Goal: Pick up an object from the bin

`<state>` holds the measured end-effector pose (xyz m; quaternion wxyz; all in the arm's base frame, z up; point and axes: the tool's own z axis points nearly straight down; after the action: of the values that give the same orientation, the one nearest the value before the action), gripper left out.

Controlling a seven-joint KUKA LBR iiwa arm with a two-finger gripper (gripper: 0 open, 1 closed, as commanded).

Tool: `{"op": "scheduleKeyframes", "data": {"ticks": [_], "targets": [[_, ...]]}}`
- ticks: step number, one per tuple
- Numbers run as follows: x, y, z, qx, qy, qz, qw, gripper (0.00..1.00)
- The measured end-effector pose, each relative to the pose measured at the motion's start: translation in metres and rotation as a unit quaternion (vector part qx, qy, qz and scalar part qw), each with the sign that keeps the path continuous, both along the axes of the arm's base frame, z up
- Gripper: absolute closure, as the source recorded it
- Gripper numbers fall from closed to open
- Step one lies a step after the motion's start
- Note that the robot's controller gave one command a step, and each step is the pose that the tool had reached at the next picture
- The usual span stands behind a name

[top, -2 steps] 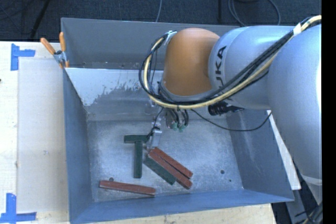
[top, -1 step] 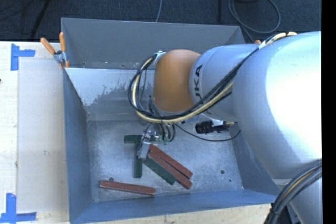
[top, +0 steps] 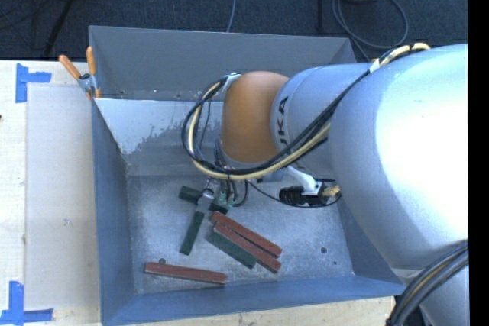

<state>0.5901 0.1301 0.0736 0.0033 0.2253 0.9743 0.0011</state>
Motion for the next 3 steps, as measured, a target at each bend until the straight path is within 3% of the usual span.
{"op": "scheduleKeyframes", "data": {"ticks": [3], "targets": [[-0.0016,-0.0004,0.0090,-0.001,0.0037,0.000,1.0000,1.00]]}}
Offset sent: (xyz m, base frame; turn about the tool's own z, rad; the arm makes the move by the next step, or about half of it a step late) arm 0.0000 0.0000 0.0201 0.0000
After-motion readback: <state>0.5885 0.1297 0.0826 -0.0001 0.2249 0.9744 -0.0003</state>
